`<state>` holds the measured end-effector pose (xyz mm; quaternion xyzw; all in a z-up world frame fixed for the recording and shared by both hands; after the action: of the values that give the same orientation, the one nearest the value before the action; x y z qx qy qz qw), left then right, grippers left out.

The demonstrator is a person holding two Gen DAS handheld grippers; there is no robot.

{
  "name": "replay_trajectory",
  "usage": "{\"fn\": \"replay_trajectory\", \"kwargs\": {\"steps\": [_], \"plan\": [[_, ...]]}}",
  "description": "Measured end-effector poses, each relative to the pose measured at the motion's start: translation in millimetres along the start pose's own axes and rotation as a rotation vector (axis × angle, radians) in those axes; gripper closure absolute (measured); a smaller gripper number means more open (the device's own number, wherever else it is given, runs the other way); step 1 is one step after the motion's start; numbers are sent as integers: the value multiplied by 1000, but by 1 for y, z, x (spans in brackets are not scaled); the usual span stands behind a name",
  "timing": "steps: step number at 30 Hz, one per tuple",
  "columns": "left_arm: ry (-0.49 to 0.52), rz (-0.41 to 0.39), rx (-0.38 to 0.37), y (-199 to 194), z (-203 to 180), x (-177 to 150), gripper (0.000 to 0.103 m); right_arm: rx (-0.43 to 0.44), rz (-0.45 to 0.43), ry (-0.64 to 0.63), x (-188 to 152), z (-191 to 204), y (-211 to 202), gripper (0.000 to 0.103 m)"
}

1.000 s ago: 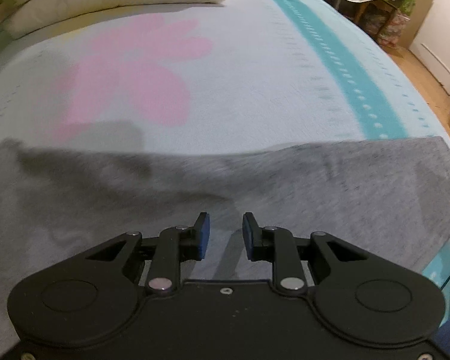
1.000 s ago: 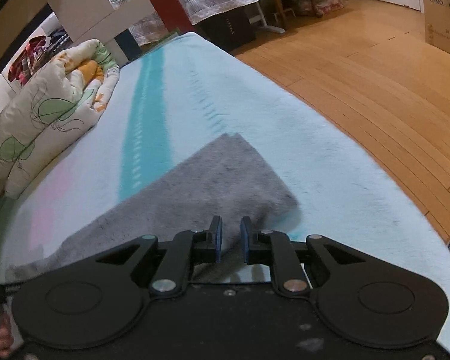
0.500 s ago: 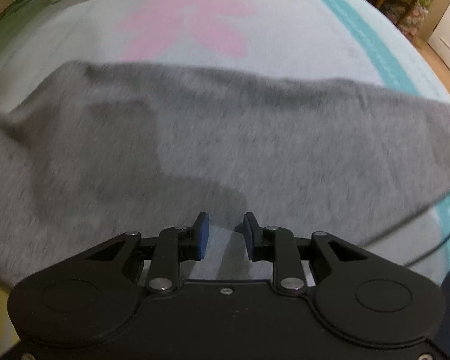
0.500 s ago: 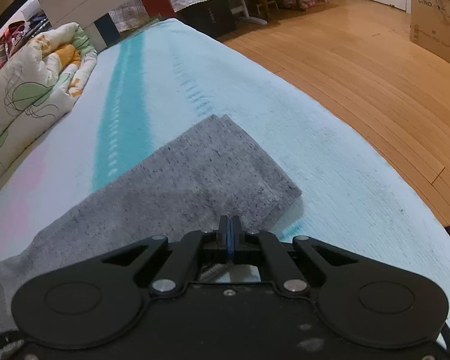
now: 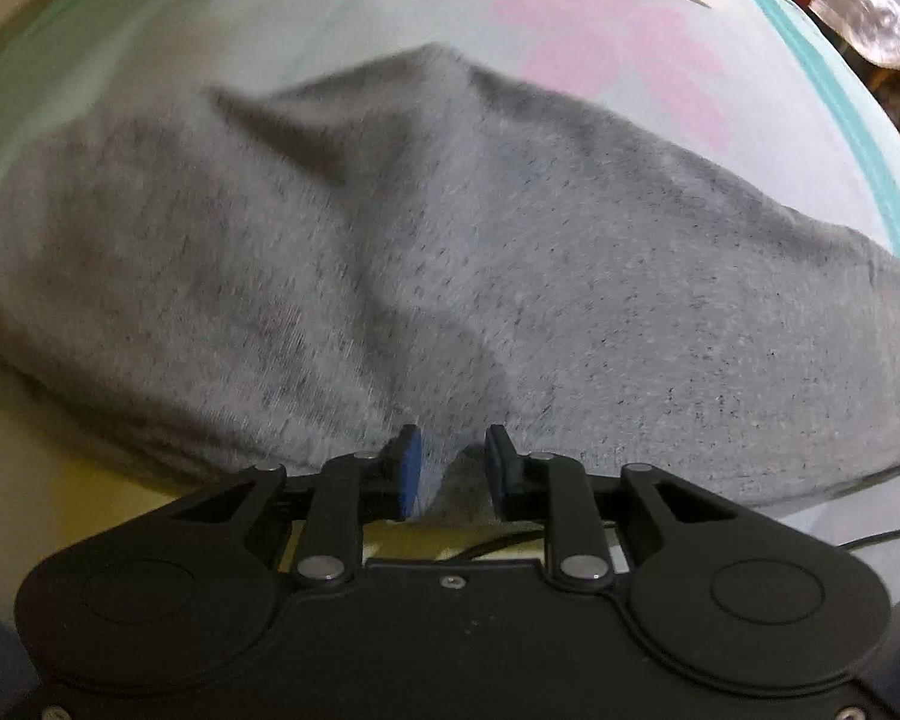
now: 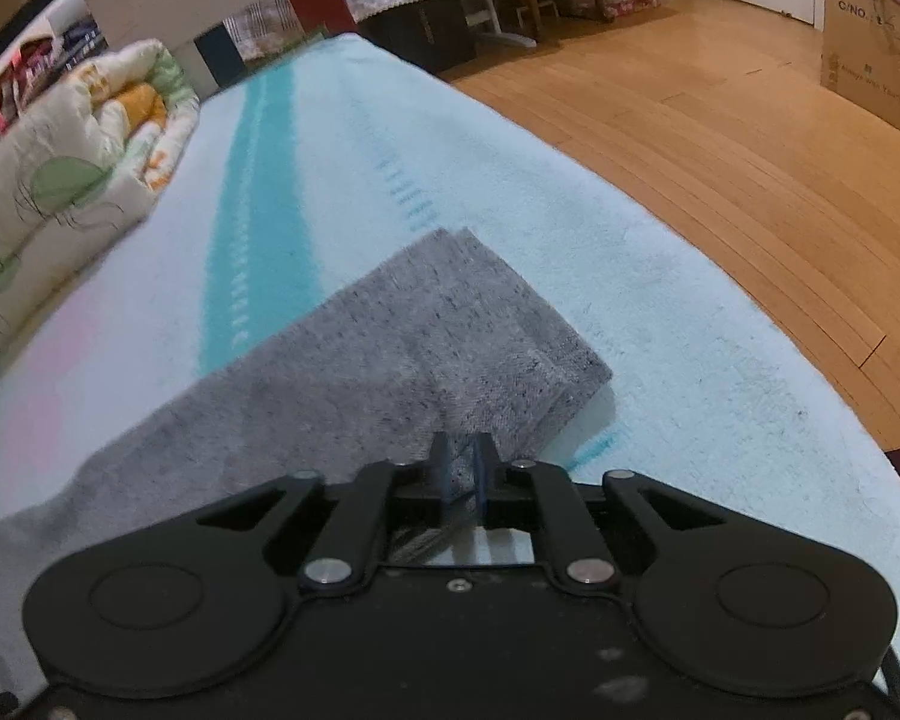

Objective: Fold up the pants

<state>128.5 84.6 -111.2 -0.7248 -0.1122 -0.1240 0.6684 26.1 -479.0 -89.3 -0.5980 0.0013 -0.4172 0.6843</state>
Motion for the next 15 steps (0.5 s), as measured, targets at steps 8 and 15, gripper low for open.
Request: {"fn": "replay_trajectory", "kwargs": {"steps": [8,15], "plan": [[153,-85,-75,-12,-80,19,70,-47,0,-27,-10,-12,-13,68],[223,-89,-107,-7,-138,31,70,14,25,58,-13,-31,2,65]]}}
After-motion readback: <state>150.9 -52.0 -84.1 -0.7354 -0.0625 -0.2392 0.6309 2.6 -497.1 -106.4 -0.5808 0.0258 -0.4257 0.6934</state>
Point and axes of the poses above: each gripper's, at about its wrist camera, not at the fingertips, and y roughly the way its jaws point, z to its left, x to its top, the point moved 7 cm from there along y, roughly the way its jaws point, and after that the axes turned 5 degrees about z, right-handed, at the moved point
